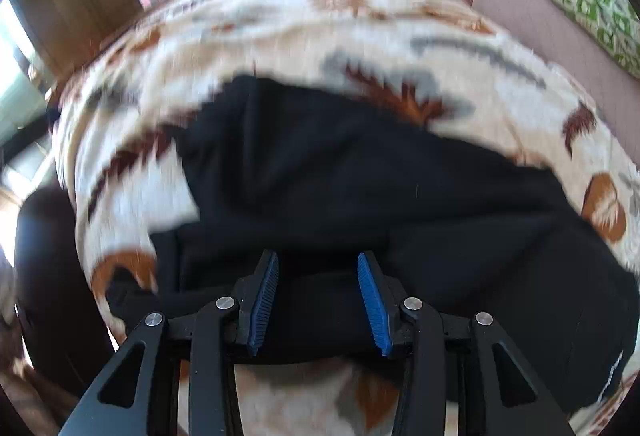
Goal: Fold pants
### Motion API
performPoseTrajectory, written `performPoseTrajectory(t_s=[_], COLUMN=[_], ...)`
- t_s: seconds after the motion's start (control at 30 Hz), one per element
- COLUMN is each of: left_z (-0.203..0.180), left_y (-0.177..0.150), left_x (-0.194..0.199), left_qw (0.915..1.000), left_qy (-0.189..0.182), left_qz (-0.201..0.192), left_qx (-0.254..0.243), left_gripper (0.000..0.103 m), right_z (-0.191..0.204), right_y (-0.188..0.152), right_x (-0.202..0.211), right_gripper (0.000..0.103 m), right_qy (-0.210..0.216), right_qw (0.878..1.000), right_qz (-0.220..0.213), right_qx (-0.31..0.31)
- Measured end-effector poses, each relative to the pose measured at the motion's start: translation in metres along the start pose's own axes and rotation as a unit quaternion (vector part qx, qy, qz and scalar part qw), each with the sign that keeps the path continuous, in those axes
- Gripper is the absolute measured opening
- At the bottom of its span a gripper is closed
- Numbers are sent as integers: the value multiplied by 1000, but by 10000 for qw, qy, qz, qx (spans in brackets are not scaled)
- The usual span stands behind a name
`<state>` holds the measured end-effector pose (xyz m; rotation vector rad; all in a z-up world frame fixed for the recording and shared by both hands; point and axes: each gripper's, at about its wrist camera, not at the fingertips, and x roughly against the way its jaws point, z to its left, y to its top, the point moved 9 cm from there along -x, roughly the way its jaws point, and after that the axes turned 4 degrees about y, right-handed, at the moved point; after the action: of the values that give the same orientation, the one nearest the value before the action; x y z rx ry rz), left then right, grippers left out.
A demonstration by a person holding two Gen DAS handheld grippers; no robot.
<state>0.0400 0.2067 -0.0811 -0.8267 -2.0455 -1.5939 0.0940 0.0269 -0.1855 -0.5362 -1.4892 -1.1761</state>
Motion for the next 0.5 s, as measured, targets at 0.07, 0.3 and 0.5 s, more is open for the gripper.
performPoseTrajectory(t_s=[0.07, 0.3, 0.5], left_z=[4, 1, 4], left_y=[2, -8, -8], left_x=[-3, -11, -5], left_qw=[9998, 9996, 9995], left_qy=[-101, -131, -105], left_qz=[0, 169, 162], left_qx=[152, 190, 236], left_gripper=[53, 53, 53], right_z=[-2, 28, 75], right_y=[-19, 13, 23], right_x=[2, 26, -19], right_gripper=[45, 63, 52], right_qy=[-172, 236, 388], right_qw=[9996, 9972, 9869], right_qz=[138, -343, 85], right_qx=[197, 627, 1562])
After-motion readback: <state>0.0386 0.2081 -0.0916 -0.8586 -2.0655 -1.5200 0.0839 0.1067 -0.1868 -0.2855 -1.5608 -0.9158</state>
